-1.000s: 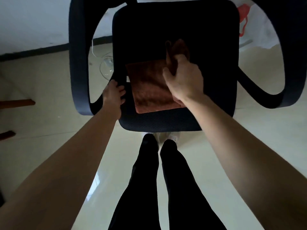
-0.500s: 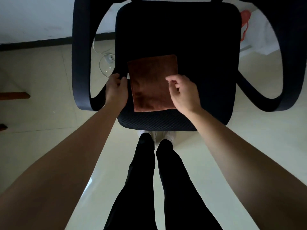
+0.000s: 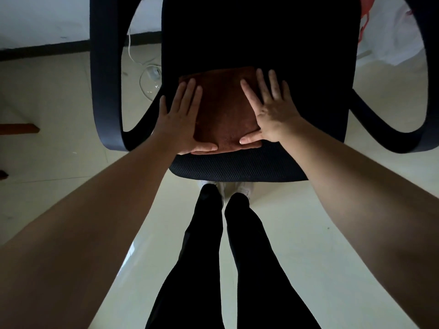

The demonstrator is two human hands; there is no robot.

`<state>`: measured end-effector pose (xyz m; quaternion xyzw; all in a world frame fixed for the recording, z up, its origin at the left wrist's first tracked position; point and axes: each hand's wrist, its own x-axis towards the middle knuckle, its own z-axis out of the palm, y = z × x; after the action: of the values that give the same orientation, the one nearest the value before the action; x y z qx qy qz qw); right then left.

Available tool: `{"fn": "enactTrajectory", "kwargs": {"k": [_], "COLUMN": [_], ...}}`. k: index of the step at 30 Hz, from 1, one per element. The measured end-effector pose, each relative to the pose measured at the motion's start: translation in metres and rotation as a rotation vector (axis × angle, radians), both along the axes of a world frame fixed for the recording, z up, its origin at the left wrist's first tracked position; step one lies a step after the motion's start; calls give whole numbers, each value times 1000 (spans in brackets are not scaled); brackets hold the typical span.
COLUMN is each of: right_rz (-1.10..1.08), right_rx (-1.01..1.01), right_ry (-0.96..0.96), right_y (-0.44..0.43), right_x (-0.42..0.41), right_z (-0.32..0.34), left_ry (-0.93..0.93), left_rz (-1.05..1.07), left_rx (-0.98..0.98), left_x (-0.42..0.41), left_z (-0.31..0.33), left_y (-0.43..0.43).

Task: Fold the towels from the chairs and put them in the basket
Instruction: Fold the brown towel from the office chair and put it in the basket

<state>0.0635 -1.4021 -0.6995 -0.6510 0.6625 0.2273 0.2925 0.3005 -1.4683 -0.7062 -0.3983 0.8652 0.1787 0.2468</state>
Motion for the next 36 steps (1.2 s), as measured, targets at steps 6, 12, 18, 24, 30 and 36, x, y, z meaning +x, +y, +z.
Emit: {"fn": "enactTrajectory", "kwargs": {"k": [6,12,18,24,30,36], "right_rz": [-290,-1199,-1599,-1627,-1551,-1539], "right_rx": [-45,-184,-104,104,251,292], "right_ry": [-288,-612,-709,-852,-972,-1018], "right_y": [16,30,14,-3,-10,-3], "right_x": [4,18,23,16,4,-1], "right_z": [18,17,11,26,37,33], "left_ry": [155,488,654,584,579,551], "left_rz": [285,1532,1749,1526,1371,1436], "left_rx": [-50,442,620,770,874,904], "left_x": [0,-20,-23,-17,-12,-16], "left_z": [19,33,33,34,40,32], "left_y": [22,30,11,-13,-17,-7]}}
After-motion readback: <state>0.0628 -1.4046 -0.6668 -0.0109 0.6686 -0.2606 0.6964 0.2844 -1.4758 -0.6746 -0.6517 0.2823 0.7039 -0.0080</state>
